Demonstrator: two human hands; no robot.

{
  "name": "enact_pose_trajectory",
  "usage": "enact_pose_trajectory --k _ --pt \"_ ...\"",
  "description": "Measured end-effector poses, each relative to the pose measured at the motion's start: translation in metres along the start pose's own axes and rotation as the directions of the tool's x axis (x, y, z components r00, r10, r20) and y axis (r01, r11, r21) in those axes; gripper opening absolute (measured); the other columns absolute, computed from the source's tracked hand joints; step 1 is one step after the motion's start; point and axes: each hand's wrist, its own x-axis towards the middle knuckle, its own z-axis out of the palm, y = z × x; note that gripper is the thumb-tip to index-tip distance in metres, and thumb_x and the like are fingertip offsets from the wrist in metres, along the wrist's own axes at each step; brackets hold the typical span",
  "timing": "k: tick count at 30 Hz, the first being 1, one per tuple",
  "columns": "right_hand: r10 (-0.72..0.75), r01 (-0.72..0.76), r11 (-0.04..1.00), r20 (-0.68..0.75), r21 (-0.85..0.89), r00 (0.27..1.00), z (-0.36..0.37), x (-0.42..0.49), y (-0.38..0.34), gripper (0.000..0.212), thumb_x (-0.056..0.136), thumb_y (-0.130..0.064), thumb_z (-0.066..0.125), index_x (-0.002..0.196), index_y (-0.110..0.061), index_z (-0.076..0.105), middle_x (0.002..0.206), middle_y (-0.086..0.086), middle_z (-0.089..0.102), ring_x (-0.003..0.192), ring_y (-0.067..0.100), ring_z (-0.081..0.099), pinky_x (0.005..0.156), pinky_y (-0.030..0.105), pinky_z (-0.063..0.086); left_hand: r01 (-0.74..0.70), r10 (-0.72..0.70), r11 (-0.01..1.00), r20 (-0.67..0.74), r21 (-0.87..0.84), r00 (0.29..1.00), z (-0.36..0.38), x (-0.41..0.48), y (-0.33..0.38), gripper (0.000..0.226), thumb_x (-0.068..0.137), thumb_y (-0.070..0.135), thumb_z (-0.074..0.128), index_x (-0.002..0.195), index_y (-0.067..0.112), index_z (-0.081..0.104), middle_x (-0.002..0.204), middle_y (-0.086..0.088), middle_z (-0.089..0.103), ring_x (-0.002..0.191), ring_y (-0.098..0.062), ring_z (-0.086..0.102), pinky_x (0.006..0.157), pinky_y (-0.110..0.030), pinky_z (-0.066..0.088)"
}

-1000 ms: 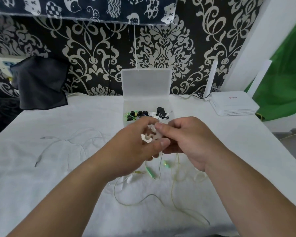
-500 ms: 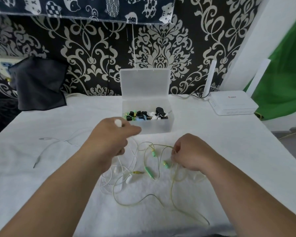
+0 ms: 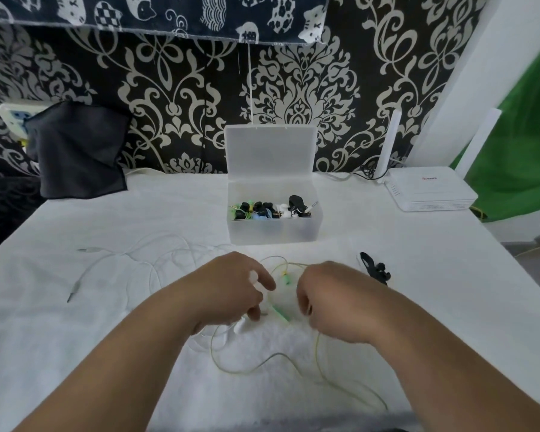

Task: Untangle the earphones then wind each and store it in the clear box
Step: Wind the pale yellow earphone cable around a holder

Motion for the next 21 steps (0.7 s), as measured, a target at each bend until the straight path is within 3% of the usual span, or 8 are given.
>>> enact_pose_trajectory --k 1,3,6,10,14,17,19,21 --pt "0.015 -0.007 0.996 -0.099 0.084 0.995 -0.003 0.001 0.002 0.012 0.088 -0.011 0.058 0.090 -0.013 0.070 0.087 0.006 0.072 0.078 0.025 0.069 0.065 0.032 0.057 0.008 -0.006 0.999 0.057 -0.049 0.998 -0.001 -0.002 0.001 0.035 0.094 0.004 0.052 0.116 0.028 0.066 0.069 -0.002 0.073 0.052 -0.012 0.055 0.050 -0.019 0.044" --pt "0.077 0.015 0.915 -0.213 0.402 0.974 -0.011 0.002 0.002 0.021 0.096 -0.025 0.058 0.079 -0.016 0.068 0.069 0.003 0.073 0.062 0.020 0.070 0.057 0.032 0.056 -0.008 0.031 0.985 0.126 -0.175 0.992 -0.005 -0.008 0.006 0.038 0.096 0.003 0.052 0.121 0.031 0.061 0.074 -0.003 0.075 0.057 -0.018 0.060 0.053 -0.025 0.048" --pt "0.096 0.105 0.611 -0.205 0.785 0.974 -0.026 -0.003 0.001 0.026 0.101 -0.029 0.056 0.083 -0.013 0.066 0.060 0.005 0.071 0.049 0.020 0.067 0.048 0.027 0.046 -0.168 0.171 0.915 -0.024 -0.368 0.985 -0.010 -0.013 0.016 0.035 0.096 -0.002 0.051 0.108 0.027 0.066 0.091 -0.001 0.078 0.072 -0.020 0.071 0.059 -0.028 0.052" --pt "-0.044 0.035 0.570 -0.012 0.821 0.999 -0.037 -0.013 0.009 0.022 0.102 -0.028 0.054 0.093 -0.012 0.067 0.057 0.008 0.067 0.043 0.020 0.059 0.042 0.023 0.040 -0.402 0.212 0.856 -0.490 -0.325 0.846 -0.019 -0.014 0.020 0.037 0.089 -0.010 0.051 0.092 0.020 0.073 0.097 0.009 0.076 0.081 -0.011 0.073 0.058 -0.026 0.054" --pt "-0.187 -0.052 0.654 0.228 0.755 0.956 -0.044 -0.026 0.017 0.031 0.102 -0.009 0.042 0.121 -0.024 0.061 0.061 0.010 0.069 0.040 0.017 0.056 0.041 0.022 0.039 -0.561 0.301 0.648 -0.503 -0.515 0.810 -0.028 -0.019 0.022 0.032 0.083 -0.009 0.049 0.095 0.014 0.069 0.097 -0.002 0.078 0.092 -0.018 0.074 0.063 -0.030 0.053" --pt "0.048 0.022 0.616 -0.066 0.787 0.997 -0.043 -0.015 0.023 0.039 0.095 -0.002 0.048 0.116 -0.031 0.065 0.051 0.002 0.060 0.037 0.014 0.045 0.041 0.022 0.032 -0.561 0.358 0.565 -0.433 -0.605 0.827 -0.028 -0.022 0.020 0.030 0.068 0.001 0.046 0.080 0.013 0.071 0.072 -0.009 0.070 0.082 -0.030 0.074 0.056 -0.028 0.053" --pt "0.266 0.187 0.550 -0.383 0.814 0.885 -0.043 -0.008 0.023 0.034 0.087 -0.001 0.057 0.103 -0.028 0.070 0.052 -0.006 0.053 0.044 0.012 0.042 0.049 0.026 0.033 -0.561 0.393 0.570 -0.401 -0.600 0.828 -0.025 -0.023 0.020 0.032 0.066 0.000 0.044 0.073 0.013 0.072 0.058 -0.010 0.055 0.073 -0.033 0.071 0.059 -0.032 0.054" --pt "0.268 0.348 0.474 -0.509 0.809 0.818 -0.042 -0.005 0.019 0.040 0.076 -0.004 0.066 0.107 -0.030 0.068 0.074 -0.010 0.060 0.066 0.006 0.056 0.064 0.028 0.043 -0.551 0.428 0.570 -0.352 -0.610 0.833 -0.023 -0.024 0.020 0.031 0.065 0.000 0.043 0.071 0.010 0.071 0.052 -0.010 0.047 0.066 -0.034 0.066 0.063 -0.036 0.055"
